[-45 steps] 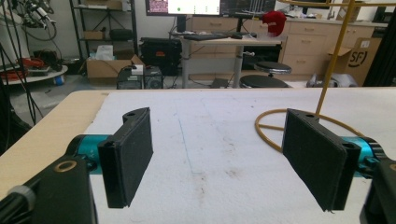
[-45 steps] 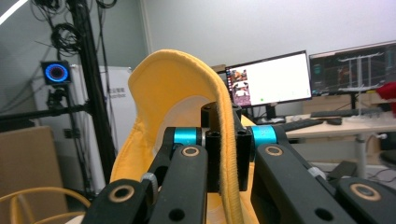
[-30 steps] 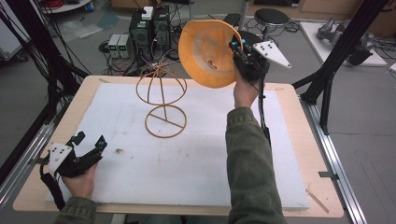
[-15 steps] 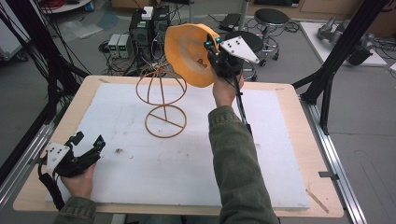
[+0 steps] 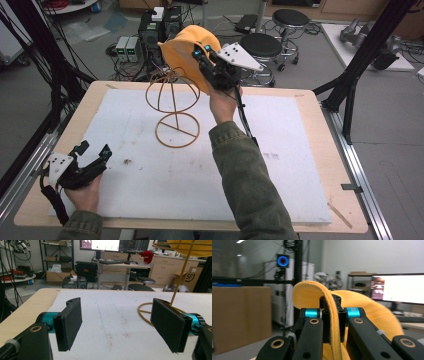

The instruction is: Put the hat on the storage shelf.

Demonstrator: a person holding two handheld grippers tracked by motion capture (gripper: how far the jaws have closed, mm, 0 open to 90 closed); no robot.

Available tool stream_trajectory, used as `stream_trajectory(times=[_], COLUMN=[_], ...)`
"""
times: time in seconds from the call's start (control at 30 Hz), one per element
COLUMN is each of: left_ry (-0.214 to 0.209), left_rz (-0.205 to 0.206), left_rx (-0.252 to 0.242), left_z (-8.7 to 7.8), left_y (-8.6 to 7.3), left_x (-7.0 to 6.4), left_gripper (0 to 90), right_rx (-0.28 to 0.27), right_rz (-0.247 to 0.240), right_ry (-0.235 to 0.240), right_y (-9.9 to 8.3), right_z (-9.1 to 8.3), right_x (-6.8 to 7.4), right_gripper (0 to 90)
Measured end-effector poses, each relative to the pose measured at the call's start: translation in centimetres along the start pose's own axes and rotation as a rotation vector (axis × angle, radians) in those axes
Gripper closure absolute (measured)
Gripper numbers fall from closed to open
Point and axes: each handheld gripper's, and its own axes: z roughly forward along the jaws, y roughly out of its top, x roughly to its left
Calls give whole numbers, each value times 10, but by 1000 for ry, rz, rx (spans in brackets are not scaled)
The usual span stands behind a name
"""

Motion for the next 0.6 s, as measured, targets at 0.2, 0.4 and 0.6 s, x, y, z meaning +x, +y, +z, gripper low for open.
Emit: stream_trajectory(times=[0.2,0.4,0.6], left_ry=[3,4,5], left_rz=[-8,-13,-21], left_rx=[-2,-6,-7], left_z=[0,0,0], left_y=[0,0,0], left_x=[1,2,4], left_gripper=[255,255,255], right_rx=[33,103,155], right_rz=[18,-8,31], right_ry=[110,196,231], right_y=[-6,-19,-40], right_z=[6,15,16], right_x=[27,58,73], right_gripper=[878,875,874])
